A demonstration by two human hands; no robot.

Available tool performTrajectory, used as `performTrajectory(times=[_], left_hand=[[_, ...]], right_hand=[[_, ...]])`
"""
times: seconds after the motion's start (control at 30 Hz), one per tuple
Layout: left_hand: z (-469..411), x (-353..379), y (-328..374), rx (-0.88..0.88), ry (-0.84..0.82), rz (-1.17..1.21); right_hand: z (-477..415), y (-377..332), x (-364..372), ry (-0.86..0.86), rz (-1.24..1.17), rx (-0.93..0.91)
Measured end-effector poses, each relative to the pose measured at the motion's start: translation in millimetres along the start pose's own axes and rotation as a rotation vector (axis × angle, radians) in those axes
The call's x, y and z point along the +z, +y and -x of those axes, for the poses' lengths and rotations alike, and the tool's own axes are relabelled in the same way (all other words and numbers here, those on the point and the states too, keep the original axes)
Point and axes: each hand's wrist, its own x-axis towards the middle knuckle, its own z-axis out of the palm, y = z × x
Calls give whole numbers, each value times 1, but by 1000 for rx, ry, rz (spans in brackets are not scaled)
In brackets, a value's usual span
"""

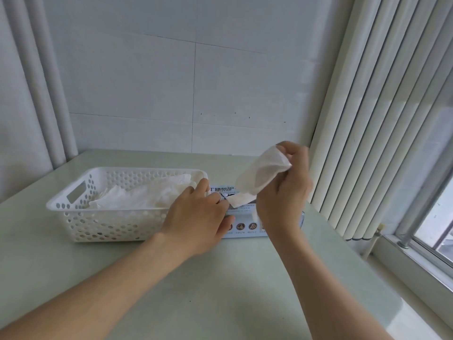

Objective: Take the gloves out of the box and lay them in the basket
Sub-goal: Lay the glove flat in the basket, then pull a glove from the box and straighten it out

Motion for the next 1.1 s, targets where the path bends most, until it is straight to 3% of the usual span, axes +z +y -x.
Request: performTrajectory(times=[0.1, 0.2, 0.37, 0.5, 0.6, 0.73, 0.8, 0.97, 1.1], left_hand=[[1, -8, 2, -80, 72, 104], [3, -19, 2, -272, 266, 345], [8, -27, 3, -382, 379, 668], [5, -29, 6, -450, 344, 654], [1, -26, 4, -483, 364, 608], [-6, -25, -4, -525, 405, 757], [-11, -27, -8, -559, 391, 815], [-19, -34, -20, -536, 349, 853], [-20, -39, -30, -485, 319, 913]], right_hand=[[5, 5, 6, -179, 86, 155], [7, 7, 10, -308, 132, 286], [8, 18, 10, -399, 274, 324], [14, 15, 12, -548, 82, 354], [14, 6, 10, -638, -158, 487], [12, 2, 7, -684, -278, 628], [15, 3, 7, -691, -266, 584], [29, 2, 13, -632, 75, 206], [35, 3, 18, -526, 134, 34]])
